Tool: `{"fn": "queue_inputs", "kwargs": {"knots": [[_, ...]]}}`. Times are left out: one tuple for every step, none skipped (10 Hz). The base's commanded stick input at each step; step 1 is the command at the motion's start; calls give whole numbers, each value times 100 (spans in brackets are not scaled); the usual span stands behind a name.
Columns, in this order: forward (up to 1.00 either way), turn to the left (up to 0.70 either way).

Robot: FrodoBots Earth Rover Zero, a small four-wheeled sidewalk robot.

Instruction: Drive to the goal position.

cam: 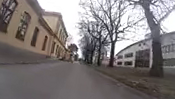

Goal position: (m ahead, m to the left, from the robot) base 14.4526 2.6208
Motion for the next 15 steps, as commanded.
{"fn": "queue_inputs", "kwargs": {"knots": [[100, 0], [100, 0], [100, 0], [100, 0], [100, 0], [100, 0], [100, 0], [100, 0], [100, 0], [100, 0], [100, 0], [100, 0], [100, 0], [100, 0], [100, 0]]}}
